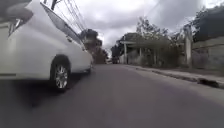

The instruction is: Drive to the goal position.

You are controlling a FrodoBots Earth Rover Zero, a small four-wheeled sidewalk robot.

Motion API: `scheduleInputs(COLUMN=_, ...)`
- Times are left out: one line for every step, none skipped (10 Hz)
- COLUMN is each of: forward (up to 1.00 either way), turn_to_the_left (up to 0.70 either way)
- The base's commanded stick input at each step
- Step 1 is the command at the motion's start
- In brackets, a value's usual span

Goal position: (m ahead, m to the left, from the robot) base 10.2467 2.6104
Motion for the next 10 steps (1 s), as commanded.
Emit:
scheduleInputs(forward=1.00, turn_to_the_left=0.00)
scheduleInputs(forward=1.00, turn_to_the_left=0.00)
scheduleInputs(forward=1.00, turn_to_the_left=0.00)
scheduleInputs(forward=1.00, turn_to_the_left=0.00)
scheduleInputs(forward=1.00, turn_to_the_left=0.00)
scheduleInputs(forward=1.00, turn_to_the_left=0.00)
scheduleInputs(forward=1.00, turn_to_the_left=0.00)
scheduleInputs(forward=1.00, turn_to_the_left=0.00)
scheduleInputs(forward=1.00, turn_to_the_left=0.00)
scheduleInputs(forward=1.00, turn_to_the_left=0.00)
